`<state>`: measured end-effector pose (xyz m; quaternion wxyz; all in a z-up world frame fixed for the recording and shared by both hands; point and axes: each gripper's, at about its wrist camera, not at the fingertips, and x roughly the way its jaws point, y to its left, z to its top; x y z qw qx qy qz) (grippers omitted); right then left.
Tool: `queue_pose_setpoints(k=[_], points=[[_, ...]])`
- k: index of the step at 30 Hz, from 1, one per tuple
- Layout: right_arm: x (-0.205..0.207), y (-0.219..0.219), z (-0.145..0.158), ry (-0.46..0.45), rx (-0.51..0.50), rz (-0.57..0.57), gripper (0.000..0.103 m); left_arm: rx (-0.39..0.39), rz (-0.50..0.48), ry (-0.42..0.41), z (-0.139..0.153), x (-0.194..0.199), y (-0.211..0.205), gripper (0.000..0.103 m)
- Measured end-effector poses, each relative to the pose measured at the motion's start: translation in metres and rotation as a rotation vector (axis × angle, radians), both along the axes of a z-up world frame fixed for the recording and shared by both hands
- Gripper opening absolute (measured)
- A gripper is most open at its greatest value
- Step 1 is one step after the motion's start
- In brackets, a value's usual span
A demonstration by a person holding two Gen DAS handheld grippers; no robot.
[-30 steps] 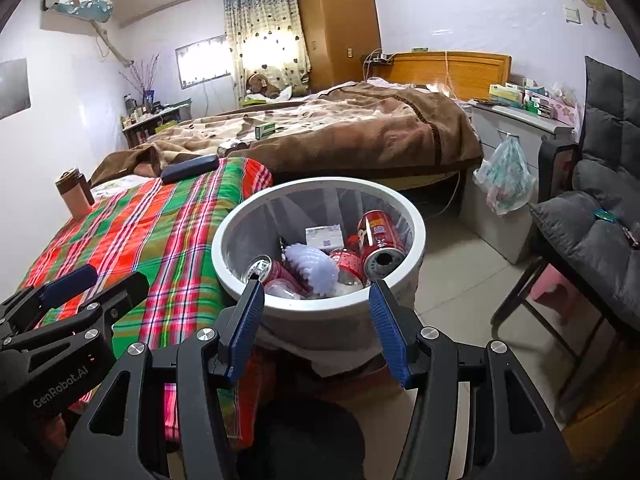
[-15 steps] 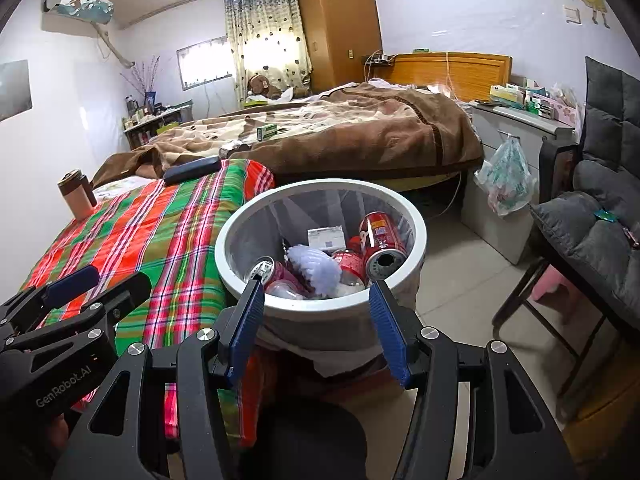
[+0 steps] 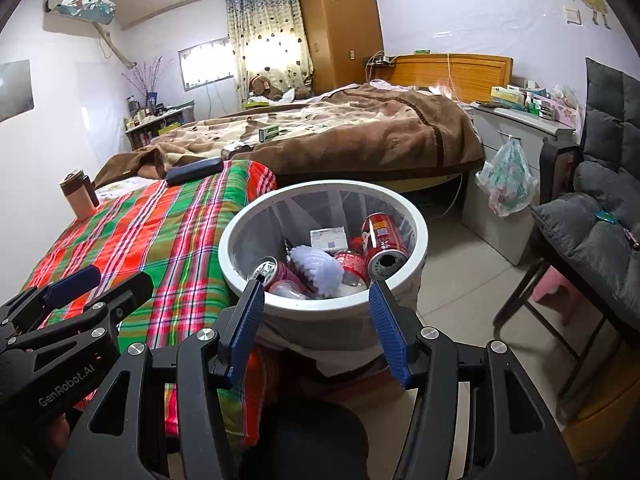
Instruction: Collect trash
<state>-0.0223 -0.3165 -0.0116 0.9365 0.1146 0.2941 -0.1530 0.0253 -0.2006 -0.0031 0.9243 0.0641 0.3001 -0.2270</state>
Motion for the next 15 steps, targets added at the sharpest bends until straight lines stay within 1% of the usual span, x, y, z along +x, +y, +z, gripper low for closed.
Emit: queue_pose_setpoints(k=[15], points=[[-0.0022, 0.0009, 0.0027, -0.008, -0.001, -0.001, 0.056, -0.004, 0.003, -0.007, 0.0030, -0.0025, 0.0041, 0.068]])
